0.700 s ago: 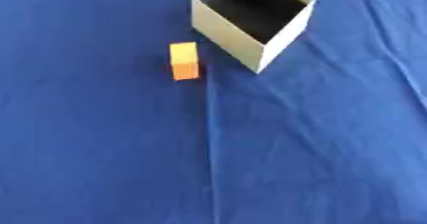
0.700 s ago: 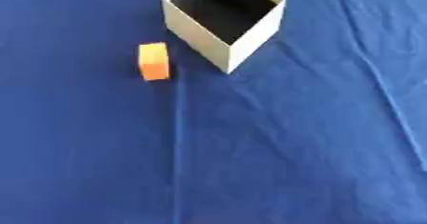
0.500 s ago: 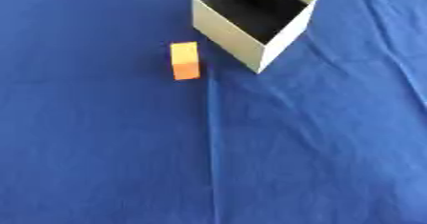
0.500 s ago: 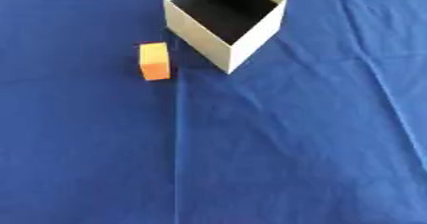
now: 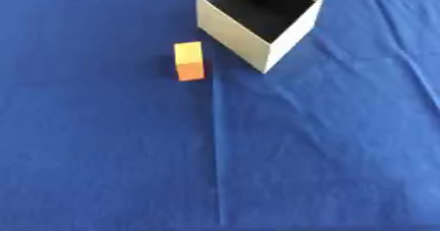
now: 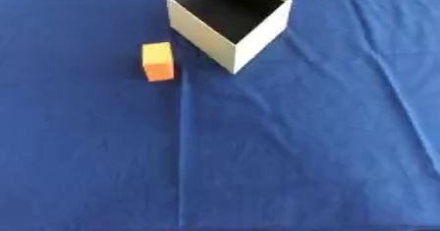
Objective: Pick up objects on the table and place them in the box.
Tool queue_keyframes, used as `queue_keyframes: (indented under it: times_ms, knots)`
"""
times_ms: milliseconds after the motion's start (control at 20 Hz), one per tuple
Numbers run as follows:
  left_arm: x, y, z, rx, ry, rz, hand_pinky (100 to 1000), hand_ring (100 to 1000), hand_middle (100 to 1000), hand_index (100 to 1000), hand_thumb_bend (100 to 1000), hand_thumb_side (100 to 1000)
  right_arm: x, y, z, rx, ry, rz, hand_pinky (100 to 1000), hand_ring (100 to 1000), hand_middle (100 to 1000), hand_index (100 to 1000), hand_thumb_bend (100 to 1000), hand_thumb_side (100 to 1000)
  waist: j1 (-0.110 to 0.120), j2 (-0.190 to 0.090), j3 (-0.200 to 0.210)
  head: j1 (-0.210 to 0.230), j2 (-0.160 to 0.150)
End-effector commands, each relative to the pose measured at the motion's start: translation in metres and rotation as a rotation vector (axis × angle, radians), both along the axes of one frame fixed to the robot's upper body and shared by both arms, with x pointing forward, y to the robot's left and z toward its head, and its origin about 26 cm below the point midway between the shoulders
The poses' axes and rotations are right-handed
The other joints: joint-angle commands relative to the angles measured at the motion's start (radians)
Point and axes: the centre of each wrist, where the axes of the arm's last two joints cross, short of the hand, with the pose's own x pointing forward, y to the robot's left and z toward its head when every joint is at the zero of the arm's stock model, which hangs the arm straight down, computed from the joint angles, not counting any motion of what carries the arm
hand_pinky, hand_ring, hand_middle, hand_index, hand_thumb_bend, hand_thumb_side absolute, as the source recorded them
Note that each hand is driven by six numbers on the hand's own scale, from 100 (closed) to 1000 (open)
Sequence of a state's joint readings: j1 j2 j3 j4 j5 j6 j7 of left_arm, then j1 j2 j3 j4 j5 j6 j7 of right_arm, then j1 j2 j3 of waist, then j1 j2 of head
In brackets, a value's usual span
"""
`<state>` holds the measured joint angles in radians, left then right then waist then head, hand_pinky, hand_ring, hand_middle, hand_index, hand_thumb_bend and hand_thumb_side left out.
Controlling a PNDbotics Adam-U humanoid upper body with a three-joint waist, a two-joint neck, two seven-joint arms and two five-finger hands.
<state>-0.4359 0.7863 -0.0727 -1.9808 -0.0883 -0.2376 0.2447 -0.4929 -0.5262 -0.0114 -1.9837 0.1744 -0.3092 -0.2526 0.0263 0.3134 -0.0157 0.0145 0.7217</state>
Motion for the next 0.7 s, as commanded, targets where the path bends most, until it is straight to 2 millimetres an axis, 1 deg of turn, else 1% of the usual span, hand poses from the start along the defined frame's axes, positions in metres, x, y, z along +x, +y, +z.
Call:
queue_keyframes:
  times_ms: [50,150,300,400,550,600,700]
  knots:
    - [0.0,-0.002,0.019,0.162,0.006,0.046,423,564,630,743,224,729,-0.004,0.0,0.01,-0.031,-0.03,0.008,795,735,669,769,100,803,0.003,-0.022,-0.007,0.014,0.013]
    - [0.006,-0.006,0.025,0.255,0.027,0.082,442,581,648,759,233,756,-0.003,0.003,0.011,-0.034,-0.029,0.02,795,735,669,768,100,803,0.005,-0.023,-0.016,0.025,0.015]
    - [0.016,-0.015,0.028,0.356,0.063,0.122,465,600,664,773,248,762,-0.003,0.005,0.012,-0.037,-0.027,0.034,795,735,670,768,100,802,0.006,-0.026,-0.026,0.036,0.017]
    - [0.024,-0.026,0.028,0.41,0.087,0.139,473,605,668,777,251,759,-0.003,0.007,0.012,-0.039,-0.025,0.042,795,736,670,768,100,802,0.007,-0.03,-0.029,0.039,0.017]
    - [0.033,-0.047,0.028,0.489,0.115,0.149,492,619,679,787,273,767,-0.003,0.008,0.012,-0.041,-0.02,0.05,795,736,670,768,100,801,0.008,-0.036,-0.028,0.031,0.012]
    - [0.037,-0.057,0.038,0.558,0.133,0.147,496,621,681,788,278,769,-0.003,0.007,0.012,-0.041,-0.018,0.049,795,736,671,768,100,801,0.007,-0.037,-0.022,0.023,0.01]
    - [0.04,-0.07,0.063,0.705,0.192,0.139,510,631,688,795,298,770,-0.003,0.006,0.011,-0.041,-0.016,0.043,795,736,671,768,100,801,0.006,-0.04,-0.011,0.007,0.005]
